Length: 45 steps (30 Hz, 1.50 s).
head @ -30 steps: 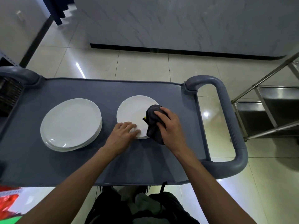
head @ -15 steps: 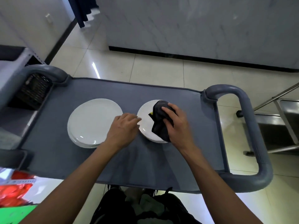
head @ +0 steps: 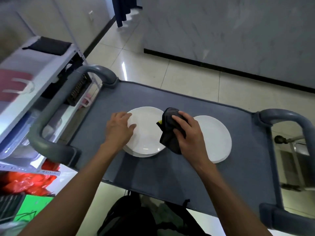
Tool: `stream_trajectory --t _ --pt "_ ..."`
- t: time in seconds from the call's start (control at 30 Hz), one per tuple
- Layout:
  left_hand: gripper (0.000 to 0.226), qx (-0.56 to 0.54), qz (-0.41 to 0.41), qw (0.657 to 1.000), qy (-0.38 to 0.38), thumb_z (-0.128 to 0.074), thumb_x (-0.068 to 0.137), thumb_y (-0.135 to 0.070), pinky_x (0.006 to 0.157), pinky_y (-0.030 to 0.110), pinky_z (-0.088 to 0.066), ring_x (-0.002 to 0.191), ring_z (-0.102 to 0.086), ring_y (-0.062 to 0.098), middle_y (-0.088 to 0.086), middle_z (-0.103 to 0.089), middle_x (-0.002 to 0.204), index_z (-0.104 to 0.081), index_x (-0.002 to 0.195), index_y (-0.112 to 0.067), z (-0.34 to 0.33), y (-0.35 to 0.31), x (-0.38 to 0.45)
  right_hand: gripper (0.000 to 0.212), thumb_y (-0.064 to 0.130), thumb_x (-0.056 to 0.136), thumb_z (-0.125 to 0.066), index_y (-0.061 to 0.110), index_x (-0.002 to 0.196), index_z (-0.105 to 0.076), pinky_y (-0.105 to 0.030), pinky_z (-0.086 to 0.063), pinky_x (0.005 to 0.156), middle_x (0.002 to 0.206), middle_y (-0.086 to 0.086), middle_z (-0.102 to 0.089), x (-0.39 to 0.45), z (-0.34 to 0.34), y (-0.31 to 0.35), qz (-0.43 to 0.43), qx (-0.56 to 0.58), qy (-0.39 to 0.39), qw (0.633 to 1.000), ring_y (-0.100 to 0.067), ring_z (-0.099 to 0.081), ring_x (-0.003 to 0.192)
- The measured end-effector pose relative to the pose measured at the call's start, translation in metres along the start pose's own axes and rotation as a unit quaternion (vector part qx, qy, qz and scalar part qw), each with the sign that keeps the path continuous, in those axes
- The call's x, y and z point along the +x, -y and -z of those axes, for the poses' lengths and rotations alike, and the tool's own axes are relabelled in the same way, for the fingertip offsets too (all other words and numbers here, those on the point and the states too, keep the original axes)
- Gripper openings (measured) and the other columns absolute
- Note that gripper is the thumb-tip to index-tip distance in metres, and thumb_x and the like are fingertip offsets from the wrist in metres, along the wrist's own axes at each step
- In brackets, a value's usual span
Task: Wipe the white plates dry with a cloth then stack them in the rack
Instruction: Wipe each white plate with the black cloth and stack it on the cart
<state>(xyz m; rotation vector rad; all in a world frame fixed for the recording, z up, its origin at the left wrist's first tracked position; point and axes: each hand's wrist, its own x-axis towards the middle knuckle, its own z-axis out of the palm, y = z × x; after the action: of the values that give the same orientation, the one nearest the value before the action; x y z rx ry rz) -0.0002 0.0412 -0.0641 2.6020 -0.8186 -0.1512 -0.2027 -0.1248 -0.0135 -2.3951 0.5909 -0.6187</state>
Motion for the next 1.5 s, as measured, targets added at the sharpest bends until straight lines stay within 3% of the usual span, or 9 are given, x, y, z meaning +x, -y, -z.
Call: stream_trajectory --t 0.23,0.43,0.63,0.77,1.0,1.23,1.33,1.5 --pt "0.053 -0.033 0.051 0.996 0.064 -0.073 0.083 -0.046 0.094 0.041 -0.044 0.117 -0.046 0.026 0.004 -0.054 0.121 -0.062 0.129 -0.020 -0.001 0.032 0.011 0.045 -0.002 0.090 -0.068 0.011 0.132 -0.063 -0.028 -0.036 0.110 0.142 -0.006 -0.053 0.003 -0.031 0.021 -0.001 -0.009 0.000 1.000 -0.024 -0.050 0.127" --pt "0.046 -0.068 0.039 0.995 0.059 -0.077 0.081 -0.041 0.090 0.039 -0.046 0.110 -0.049 0.025 0.000 -0.052 0.109 -0.067 0.122 -0.021 -0.001 0.037 0.014 0.045 -0.001 0.090 -0.068 0.012 0.132 -0.063 -0.036 -0.040 0.109 0.143 -0.008 -0.052 0.001 -0.049 0.029 -0.008 -0.030 0.006 1.000 -0.028 -0.051 0.127" --pt "0.043 -0.054 0.025 0.997 0.054 -0.076 0.082 -0.039 0.092 0.043 -0.046 0.111 -0.048 0.027 0.004 -0.053 0.113 -0.067 0.118 -0.018 0.000 0.034 0.015 0.044 0.000 0.090 -0.067 0.013 0.132 -0.063 -0.041 -0.041 0.109 0.143 -0.007 -0.052 -0.006 -0.067 0.032 -0.017 -0.036 -0.002 0.999 -0.028 -0.051 0.127" --pt "0.047 -0.065 0.064 0.992 0.082 -0.080 0.078 -0.039 0.098 0.045 -0.045 0.116 -0.052 0.028 0.006 -0.057 0.118 -0.066 0.118 -0.019 0.003 0.030 0.022 0.044 0.000 0.091 -0.066 0.012 0.133 -0.063 -0.038 -0.041 0.109 0.144 -0.008 -0.052 -0.011 -0.075 0.033 -0.017 -0.042 -0.010 0.999 -0.028 -0.050 0.127" --pt "0.035 -0.125 0.102 0.981 0.111 -0.083 0.072 -0.032 0.094 0.044 -0.050 0.105 -0.060 0.027 0.004 -0.062 0.112 -0.067 0.101 -0.020 0.007 0.029 0.030 0.044 0.002 0.092 -0.066 0.013 0.133 -0.062 -0.038 -0.040 0.109 0.143 -0.007 -0.052 -0.013 -0.081 0.035 -0.016 -0.049 -0.013 0.999 -0.028 -0.050 0.128" --pt "0.029 -0.208 0.124 0.960 0.140 -0.080 0.074 -0.022 0.068 0.034 -0.049 0.090 -0.063 0.023 -0.006 -0.062 0.089 -0.053 0.086 -0.025 0.016 0.041 0.032 0.043 0.000 0.091 -0.066 0.010 0.132 -0.064 -0.043 -0.040 0.110 0.142 -0.011 -0.053 -0.006 -0.088 0.049 -0.023 -0.035 0.007 0.999 -0.032 -0.050 0.128" --pt "0.027 -0.288 0.161 0.929 0.166 -0.075 0.079 -0.014 0.061 0.044 -0.060 0.087 -0.067 0.027 0.007 -0.066 0.096 -0.051 0.092 -0.019 0.022 0.043 0.028 0.046 0.003 0.090 -0.067 0.010 0.135 -0.061 -0.041 -0.038 0.113 0.144 -0.010 -0.051 -0.004 -0.095 0.055 -0.030 -0.023 0.019 0.999 -0.029 -0.048 0.131" --pt "0.018 -0.398 0.203 0.868 0.216 -0.065 0.092 -0.004 0.041 0.032 -0.052 0.062 -0.068 0.021 0.014 -0.068 0.089 -0.050 0.092 -0.015 0.034 0.045 0.027 0.049 0.015 0.094 -0.066 0.012 0.142 -0.054 -0.043 -0.034 0.116 0.151 -0.007 -0.045 -0.008 -0.113 0.062 -0.038 -0.023 0.067 0.997 -0.024 -0.041 0.139"
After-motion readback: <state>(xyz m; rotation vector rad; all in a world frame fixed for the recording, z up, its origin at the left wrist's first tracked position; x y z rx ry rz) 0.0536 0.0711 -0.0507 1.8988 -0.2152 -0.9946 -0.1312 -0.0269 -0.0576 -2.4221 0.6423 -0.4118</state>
